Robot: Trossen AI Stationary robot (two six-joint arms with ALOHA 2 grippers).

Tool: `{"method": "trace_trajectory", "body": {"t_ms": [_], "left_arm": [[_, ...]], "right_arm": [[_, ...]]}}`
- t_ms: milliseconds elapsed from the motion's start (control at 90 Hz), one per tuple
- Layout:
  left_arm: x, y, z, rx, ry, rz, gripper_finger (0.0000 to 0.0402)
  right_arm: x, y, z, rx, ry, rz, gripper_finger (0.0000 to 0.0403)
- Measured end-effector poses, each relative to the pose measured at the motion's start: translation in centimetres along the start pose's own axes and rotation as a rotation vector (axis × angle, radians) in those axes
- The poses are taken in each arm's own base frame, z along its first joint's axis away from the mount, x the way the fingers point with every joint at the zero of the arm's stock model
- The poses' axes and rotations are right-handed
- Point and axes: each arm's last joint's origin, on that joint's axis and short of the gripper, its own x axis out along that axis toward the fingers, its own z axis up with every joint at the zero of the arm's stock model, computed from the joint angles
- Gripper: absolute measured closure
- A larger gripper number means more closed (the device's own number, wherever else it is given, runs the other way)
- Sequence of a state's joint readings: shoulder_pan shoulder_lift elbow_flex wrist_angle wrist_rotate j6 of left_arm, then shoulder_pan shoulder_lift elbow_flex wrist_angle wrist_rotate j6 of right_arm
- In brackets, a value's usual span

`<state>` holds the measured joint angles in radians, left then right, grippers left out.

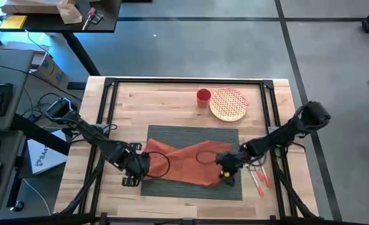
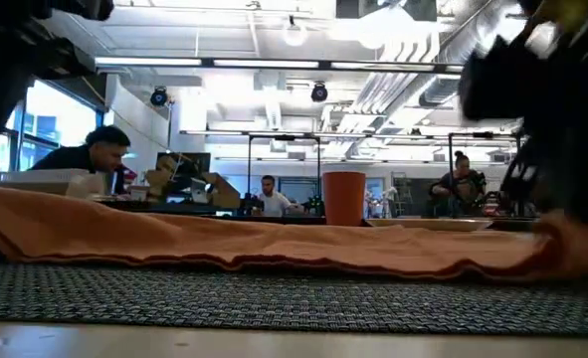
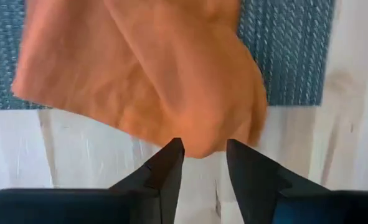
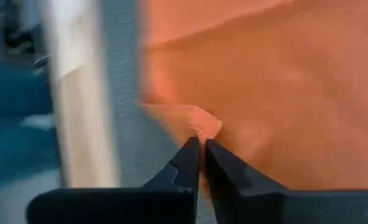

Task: Set table place
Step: Fold the orange table napkin

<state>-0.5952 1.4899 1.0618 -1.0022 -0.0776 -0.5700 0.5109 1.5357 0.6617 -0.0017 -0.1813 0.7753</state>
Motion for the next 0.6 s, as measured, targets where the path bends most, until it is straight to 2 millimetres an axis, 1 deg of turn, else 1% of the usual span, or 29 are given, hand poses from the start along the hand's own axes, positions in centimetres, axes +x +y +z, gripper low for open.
{"method": "trace_trajectory", "body": {"t_ms": [78,156,267,344,444,600], "left_arm": [[0.0,0.0,0.0,-0.018,-0.007,0.011,0.0284],[0.0,0.0,0.0,-0.021,-0.012,0.013,0.0284],[0.0,0.0,0.1,-0.022,-0.014,0.009,0.0284],[0.0,0.0,0.1,-0.022,-0.013,0.009,0.0284],[0.0,0.0,0.1,-0.021,-0.014,0.007,0.0284],[0.0,0.0,0.1,-0.022,-0.011,-0.003,0.0284]], "right_arm": [[0.1,1.4,-1.1,-0.081,0.049,0.009,0.0385],[0.1,2.3,-2.0,-0.093,0.092,0.007,0.0383],[-0.2,3.7,-1.6,-0.067,0.082,0.037,0.0380],[-0.3,4.4,-1.3,-0.098,0.071,0.058,0.0370],[-0.4,5.0,-1.2,-0.174,0.061,0.072,0.0338],[-0.4,5.0,-1.2,-0.238,0.061,0.071,0.0265]]}}
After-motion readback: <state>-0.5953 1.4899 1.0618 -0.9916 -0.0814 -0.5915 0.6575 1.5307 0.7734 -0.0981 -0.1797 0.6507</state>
